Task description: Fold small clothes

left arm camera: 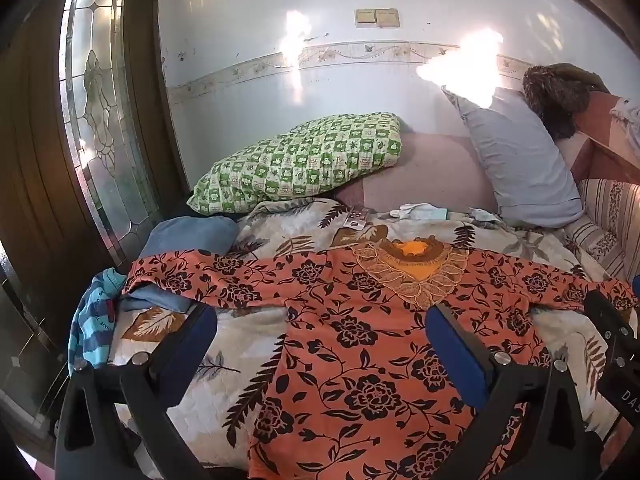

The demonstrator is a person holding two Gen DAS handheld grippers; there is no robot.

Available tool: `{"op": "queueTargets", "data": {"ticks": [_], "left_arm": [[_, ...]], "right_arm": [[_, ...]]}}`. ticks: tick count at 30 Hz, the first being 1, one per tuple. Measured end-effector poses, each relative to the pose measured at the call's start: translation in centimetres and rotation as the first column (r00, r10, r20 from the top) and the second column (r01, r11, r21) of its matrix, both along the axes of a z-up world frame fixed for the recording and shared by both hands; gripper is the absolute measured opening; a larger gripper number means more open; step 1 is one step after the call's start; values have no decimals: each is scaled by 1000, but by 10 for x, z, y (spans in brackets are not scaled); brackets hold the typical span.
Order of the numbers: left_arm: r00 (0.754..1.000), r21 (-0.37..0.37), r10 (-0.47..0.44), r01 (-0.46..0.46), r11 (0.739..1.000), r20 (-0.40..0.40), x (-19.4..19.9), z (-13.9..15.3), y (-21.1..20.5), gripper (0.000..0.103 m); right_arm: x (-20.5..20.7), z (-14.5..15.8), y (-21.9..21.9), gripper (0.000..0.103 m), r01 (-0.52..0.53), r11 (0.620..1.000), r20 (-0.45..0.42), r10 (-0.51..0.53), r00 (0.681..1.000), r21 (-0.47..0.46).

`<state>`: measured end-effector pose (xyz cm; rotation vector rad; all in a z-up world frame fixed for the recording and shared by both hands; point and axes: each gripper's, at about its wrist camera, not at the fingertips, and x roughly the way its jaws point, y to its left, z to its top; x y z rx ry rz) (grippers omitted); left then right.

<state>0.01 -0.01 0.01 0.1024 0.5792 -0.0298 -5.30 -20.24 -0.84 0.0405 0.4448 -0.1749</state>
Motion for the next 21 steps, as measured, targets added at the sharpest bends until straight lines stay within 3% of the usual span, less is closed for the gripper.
{"op": "queueTargets", "data": {"ticks": [5, 8, 21], "left_arm": [[1000, -17, -22, 22, 1000, 11, -3, 1, 3, 103], [1000, -3, -10, 10, 1000, -17, 1, -11, 3, 103], [1000, 8, -5, 5, 1000, -4, 3, -7, -4, 103]], "right_arm": [[-12, -2, -6, 97, 2, 1000, 39, -2, 999, 12], [3, -7, -8, 97, 16, 1000, -12, -16, 1000, 19], [3, -6, -3, 97, 31, 1000, -17, -30, 999, 4]]}}
